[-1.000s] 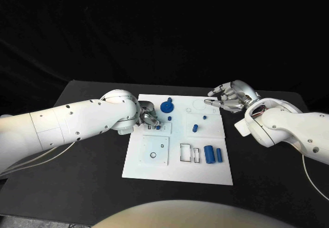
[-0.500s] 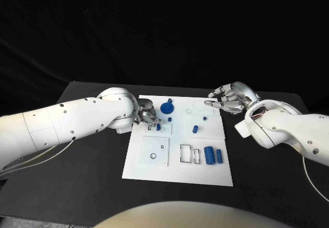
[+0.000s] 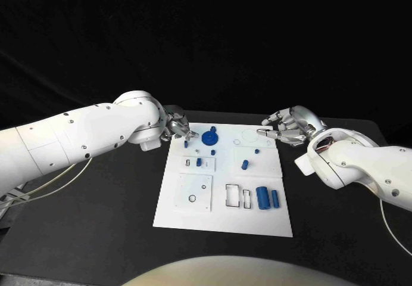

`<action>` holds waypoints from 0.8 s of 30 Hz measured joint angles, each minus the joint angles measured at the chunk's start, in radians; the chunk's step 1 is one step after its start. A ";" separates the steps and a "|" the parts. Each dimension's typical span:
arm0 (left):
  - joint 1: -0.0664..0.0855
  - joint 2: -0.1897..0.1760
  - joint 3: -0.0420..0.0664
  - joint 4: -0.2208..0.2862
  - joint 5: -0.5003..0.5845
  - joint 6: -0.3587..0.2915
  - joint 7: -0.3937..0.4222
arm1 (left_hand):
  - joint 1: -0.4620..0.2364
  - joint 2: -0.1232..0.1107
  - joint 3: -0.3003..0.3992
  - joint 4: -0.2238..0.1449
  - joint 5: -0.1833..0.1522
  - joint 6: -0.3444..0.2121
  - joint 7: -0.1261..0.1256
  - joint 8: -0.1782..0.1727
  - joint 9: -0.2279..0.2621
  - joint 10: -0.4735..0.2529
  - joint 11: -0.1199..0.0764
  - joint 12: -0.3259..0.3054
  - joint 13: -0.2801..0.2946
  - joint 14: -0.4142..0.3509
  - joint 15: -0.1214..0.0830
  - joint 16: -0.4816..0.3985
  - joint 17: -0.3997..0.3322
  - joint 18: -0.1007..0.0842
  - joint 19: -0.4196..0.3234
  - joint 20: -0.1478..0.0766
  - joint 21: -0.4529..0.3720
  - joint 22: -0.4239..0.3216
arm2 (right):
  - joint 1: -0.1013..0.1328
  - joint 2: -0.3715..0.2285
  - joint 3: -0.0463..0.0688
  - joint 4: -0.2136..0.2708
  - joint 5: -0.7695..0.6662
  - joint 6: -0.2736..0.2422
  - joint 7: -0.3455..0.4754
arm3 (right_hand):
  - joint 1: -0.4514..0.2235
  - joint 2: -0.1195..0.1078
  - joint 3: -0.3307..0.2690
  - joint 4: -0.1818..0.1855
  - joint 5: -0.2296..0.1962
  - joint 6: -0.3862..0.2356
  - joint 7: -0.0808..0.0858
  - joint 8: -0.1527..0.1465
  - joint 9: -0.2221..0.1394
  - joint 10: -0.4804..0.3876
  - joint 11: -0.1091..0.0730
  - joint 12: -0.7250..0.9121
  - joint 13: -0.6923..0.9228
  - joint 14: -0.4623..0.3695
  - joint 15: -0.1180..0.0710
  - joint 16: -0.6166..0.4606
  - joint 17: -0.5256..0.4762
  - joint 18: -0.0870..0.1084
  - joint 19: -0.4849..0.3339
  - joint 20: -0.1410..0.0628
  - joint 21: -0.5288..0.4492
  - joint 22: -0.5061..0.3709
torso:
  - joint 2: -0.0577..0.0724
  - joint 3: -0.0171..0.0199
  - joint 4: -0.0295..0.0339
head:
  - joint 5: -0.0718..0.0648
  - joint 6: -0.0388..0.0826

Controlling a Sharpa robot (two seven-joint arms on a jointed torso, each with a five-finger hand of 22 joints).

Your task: Assemble the parts on the task board

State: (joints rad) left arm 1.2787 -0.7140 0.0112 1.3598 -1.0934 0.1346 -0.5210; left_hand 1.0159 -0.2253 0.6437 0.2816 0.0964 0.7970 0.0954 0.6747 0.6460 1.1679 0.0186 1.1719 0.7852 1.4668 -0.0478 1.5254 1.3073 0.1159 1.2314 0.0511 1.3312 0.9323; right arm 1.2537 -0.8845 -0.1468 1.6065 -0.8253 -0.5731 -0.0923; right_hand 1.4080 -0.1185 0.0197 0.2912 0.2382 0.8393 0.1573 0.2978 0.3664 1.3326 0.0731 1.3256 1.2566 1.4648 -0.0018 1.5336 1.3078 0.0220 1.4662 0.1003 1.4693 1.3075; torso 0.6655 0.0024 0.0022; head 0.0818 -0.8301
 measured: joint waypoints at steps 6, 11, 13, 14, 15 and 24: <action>0.005 0.038 0.000 -0.096 0.005 0.015 0.003 | 0.015 0.003 -0.007 0.001 0.000 -0.016 0.012 -0.024 -0.019 -0.027 0.013 -0.017 -0.039 0.000 0.007 -0.004 0.000 0.000 -0.008 0.008 -0.008 -0.016 | 0.000 0.001 0.000 -0.001 0.000 0.000 0.000 | 0.000 0.000 0.000 0.000 0.000 0.000 0.000 0.000 0.000 0.000 0.000 0.000 0.000 0.000 0.000 0.000 0.000 0.000 0.000 0.000 0.000 0.000 | 0.002 -0.0010 0.0002 | 0.001 0.005; 0.006 0.069 -0.003 -0.163 0.004 0.038 0.006 | 0.015 0.003 -0.007 0.001 0.000 -0.016 0.012 -0.025 -0.021 -0.028 0.014 -0.022 -0.045 0.000 0.007 -0.004 0.000 0.000 -0.011 0.011 -0.008 -0.020 | 0.000 0.003 0.000 -0.001 0.000 0.000 0.000 | 0.000 0.000 0.000 0.000 0.000 0.000 0.000 0.000 0.000 0.000 0.000 0.000 0.000 0.000 0.000 0.000 0.000 0.000 0.000 0.000 0.000 0.000 | 0.003 -0.0019 0.0000 | 0.002 0.007; 0.006 0.076 -0.005 -0.180 0.003 0.050 0.006 | 0.015 0.003 -0.007 0.001 0.000 -0.016 0.012 -0.025 -0.021 -0.028 0.014 -0.022 -0.045 0.000 0.007 -0.004 0.000 0.000 -0.011 0.011 -0.008 -0.020 | 0.000 0.004 0.000 -0.002 0.000 0.000 0.000 | 0.000 0.000 0.000 0.000 0.000 0.000 0.000 0.000 0.000 0.000 0.000 0.000 0.000 0.000 0.000 0.000 0.000 0.000 0.000 0.000 0.000 0.000 | 0.003 -0.0019 -0.0007 | 0.003 0.007; 0.006 0.081 -0.006 -0.191 0.001 0.059 0.006 | 0.015 0.003 -0.007 0.001 0.000 -0.016 0.012 -0.025 -0.021 -0.028 0.014 -0.022 -0.045 0.000 0.007 -0.004 0.000 0.000 -0.011 0.011 -0.008 -0.020 | 0.000 0.004 0.000 -0.002 0.000 0.000 0.000 | 0.000 0.000 0.000 0.000 0.000 0.000 0.000 0.000 0.000 0.000 0.000 0.000 0.000 0.000 0.000 0.000 0.000 0.000 0.000 0.000 0.000 0.000 | 0.003 -0.0019 -0.0007 | 0.003 0.006; 0.006 0.085 -0.007 -0.198 0.000 0.066 0.006 | 0.015 0.003 -0.007 0.001 0.000 -0.016 0.012 -0.025 -0.021 -0.028 0.014 -0.022 -0.045 0.000 0.007 -0.004 0.000 0.000 -0.011 0.011 -0.008 -0.020 | 0.000 0.004 0.000 -0.002 0.000 0.000 0.000 | 0.000 0.000 0.000 0.000 0.000 0.000 0.000 0.000 0.000 0.000 0.000 0.000 0.000 0.000 0.000 0.000 0.000 0.000 0.000 0.000 0.000 0.000 | 0.003 -0.0019 -0.0007 | 0.003 0.005; 0.006 0.114 -0.020 -0.246 -0.012 0.125 0.006 | 0.015 0.003 -0.018 0.009 0.000 -0.012 0.016 -0.025 -0.026 -0.035 0.014 -0.022 -0.045 -0.002 0.013 -0.004 0.000 0.000 -0.012 0.012 -0.012 -0.021 | 0.000 0.006 0.000 -0.002 0.000 0.001 0.000 | 0.000 0.000 0.000 0.000 0.000 0.000 0.000 0.000 0.000 0.000 0.000 0.000 0.000 0.000 0.000 0.000 0.000 0.000 0.000 0.000 0.000 0.000 | 0.003 -0.0020 -0.0007 | 0.005 0.001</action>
State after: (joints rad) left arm 1.2850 -0.5997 -0.0083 1.1139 -1.1056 0.2595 -0.5147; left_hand 1.0306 -0.2224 0.6261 0.2902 0.0964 0.7851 0.1111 0.6498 0.6203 1.1327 0.0324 1.1500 0.7405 1.4652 -0.0349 1.5217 1.3073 0.1159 1.2196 0.0631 1.3195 0.9114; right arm 1.2534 -0.8783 -0.1468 1.6043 -0.8255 -0.5726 -0.0923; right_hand 1.4081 -0.1185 0.0197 0.2912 0.2382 0.8393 0.1573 0.2978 0.3665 1.3326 0.0731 1.3257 1.2567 1.4648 -0.0018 1.5336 1.3076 0.0220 1.4662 0.1003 1.4693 1.3074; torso 0.6684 0.0004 0.0015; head 0.0869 -0.8292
